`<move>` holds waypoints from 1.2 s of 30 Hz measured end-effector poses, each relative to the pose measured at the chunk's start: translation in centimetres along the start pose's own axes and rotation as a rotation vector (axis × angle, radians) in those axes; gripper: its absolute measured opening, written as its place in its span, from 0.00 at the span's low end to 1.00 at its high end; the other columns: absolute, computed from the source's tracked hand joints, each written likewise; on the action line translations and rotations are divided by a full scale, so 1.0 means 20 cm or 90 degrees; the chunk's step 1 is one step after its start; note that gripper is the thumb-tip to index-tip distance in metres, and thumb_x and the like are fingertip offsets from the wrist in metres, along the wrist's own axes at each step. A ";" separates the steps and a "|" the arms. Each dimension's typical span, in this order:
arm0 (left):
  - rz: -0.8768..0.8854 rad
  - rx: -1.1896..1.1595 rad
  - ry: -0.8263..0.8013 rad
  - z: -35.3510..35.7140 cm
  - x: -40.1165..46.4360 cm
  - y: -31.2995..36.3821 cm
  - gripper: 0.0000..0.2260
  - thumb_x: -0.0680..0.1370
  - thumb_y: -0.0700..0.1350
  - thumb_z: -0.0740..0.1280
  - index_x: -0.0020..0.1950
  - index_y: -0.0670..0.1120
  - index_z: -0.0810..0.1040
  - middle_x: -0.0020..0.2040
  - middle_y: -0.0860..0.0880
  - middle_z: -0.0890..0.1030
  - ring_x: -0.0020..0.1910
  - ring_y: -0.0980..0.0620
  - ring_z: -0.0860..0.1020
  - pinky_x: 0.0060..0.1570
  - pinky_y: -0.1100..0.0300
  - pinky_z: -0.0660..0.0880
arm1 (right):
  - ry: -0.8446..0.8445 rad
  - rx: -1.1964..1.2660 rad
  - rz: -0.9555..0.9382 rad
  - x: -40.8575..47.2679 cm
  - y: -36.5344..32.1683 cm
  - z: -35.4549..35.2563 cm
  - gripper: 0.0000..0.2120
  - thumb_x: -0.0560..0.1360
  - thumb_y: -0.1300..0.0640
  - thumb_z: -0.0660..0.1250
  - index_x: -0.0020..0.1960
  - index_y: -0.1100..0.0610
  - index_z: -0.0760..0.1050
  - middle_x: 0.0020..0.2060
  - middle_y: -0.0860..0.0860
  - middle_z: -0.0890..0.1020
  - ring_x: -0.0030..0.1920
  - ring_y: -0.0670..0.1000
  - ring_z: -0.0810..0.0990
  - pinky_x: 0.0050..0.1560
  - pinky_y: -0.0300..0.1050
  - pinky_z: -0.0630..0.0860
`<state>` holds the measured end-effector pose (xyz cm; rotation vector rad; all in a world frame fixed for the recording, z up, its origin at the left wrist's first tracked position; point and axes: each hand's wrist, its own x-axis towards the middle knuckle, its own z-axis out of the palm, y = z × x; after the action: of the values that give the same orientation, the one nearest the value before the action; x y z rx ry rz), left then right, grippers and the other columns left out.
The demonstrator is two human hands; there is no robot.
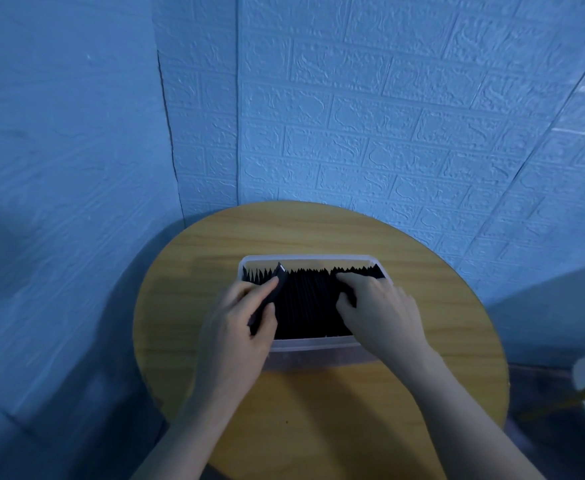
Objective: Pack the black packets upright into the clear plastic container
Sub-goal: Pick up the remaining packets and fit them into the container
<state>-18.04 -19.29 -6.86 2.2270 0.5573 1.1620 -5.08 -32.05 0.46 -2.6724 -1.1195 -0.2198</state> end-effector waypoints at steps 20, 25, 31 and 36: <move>-0.002 0.011 -0.008 0.00 0.01 0.01 0.17 0.78 0.46 0.63 0.66 0.51 0.78 0.48 0.59 0.74 0.45 0.57 0.75 0.41 0.55 0.76 | 0.187 0.237 -0.198 -0.21 0.16 0.18 0.22 0.80 0.56 0.53 0.72 0.54 0.69 0.68 0.43 0.73 0.68 0.42 0.70 0.66 0.34 0.61; -0.006 0.017 -0.010 -0.01 0.00 0.01 0.16 0.79 0.43 0.67 0.66 0.51 0.77 0.49 0.60 0.73 0.46 0.59 0.74 0.42 0.53 0.77 | 0.191 0.192 -0.179 -0.19 0.12 0.21 0.22 0.79 0.58 0.52 0.70 0.59 0.71 0.62 0.49 0.79 0.65 0.46 0.72 0.62 0.41 0.66; 0.002 0.013 -0.012 -0.01 0.00 0.01 0.16 0.80 0.48 0.62 0.67 0.50 0.77 0.50 0.59 0.74 0.47 0.57 0.75 0.43 0.50 0.78 | 0.220 0.227 -0.169 -0.25 0.12 0.23 0.21 0.81 0.53 0.53 0.72 0.57 0.69 0.69 0.47 0.73 0.72 0.45 0.66 0.69 0.48 0.67; 0.017 0.038 -0.023 -0.01 0.00 0.02 0.22 0.78 0.55 0.57 0.70 0.51 0.73 0.52 0.57 0.72 0.48 0.54 0.75 0.43 0.47 0.78 | 0.204 0.173 -0.200 -0.27 0.15 0.23 0.21 0.81 0.49 0.54 0.69 0.56 0.73 0.68 0.46 0.74 0.73 0.44 0.65 0.71 0.51 0.62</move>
<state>-18.17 -19.62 -6.50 2.3073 0.5571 1.1304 -6.48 -36.59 -5.76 -2.1252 -1.3440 -0.4924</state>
